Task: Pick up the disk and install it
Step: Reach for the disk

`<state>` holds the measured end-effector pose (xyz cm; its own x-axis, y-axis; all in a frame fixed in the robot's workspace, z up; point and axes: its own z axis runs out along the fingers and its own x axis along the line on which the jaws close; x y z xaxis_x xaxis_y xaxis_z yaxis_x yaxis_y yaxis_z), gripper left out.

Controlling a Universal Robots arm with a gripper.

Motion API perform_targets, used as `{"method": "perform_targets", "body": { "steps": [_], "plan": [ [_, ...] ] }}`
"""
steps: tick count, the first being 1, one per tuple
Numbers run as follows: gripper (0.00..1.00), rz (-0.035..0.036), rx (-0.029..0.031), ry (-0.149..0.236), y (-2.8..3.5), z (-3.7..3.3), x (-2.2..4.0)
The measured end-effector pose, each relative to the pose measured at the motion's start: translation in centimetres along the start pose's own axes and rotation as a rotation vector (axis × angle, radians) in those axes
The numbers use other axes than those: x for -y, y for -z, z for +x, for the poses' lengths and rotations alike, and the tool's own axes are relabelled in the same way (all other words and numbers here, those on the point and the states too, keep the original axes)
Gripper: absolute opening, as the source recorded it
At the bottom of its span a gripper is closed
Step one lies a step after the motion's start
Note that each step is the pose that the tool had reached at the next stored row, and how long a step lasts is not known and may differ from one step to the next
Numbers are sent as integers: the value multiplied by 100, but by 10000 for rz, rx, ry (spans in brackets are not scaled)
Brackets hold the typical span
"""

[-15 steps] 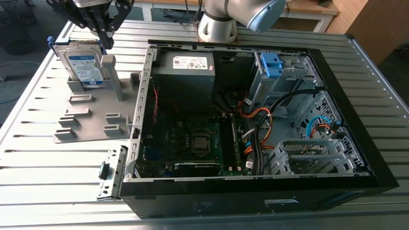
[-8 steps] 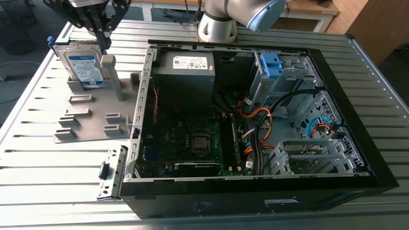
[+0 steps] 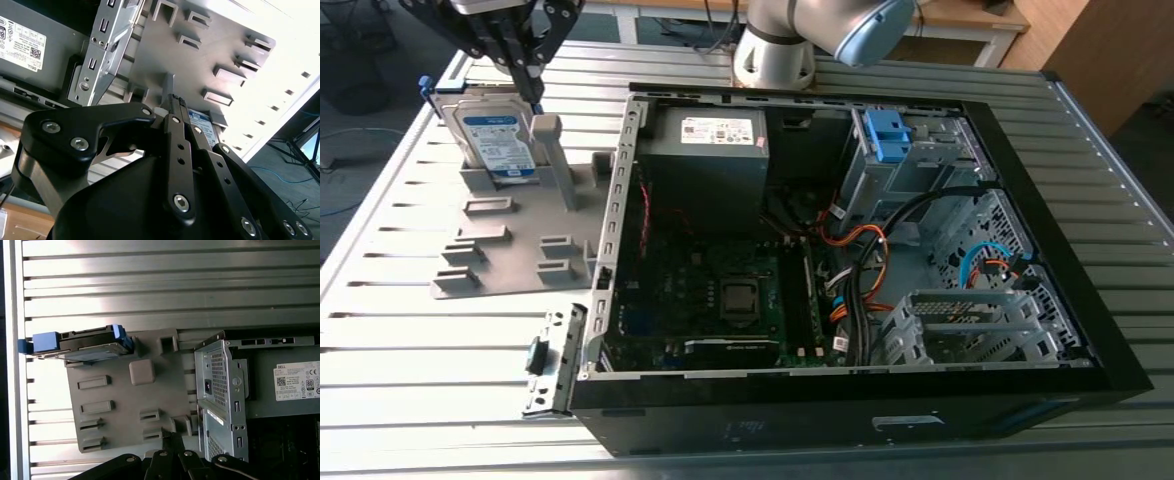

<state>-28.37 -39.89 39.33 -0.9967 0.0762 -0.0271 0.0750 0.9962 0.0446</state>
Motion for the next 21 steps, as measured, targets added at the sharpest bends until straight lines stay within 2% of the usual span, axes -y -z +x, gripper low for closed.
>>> {"method": "perform_targets", "body": {
  "steps": [21],
  "plan": [
    [11, 1, -1, 0, 5, 145, 11]
  ]
}}
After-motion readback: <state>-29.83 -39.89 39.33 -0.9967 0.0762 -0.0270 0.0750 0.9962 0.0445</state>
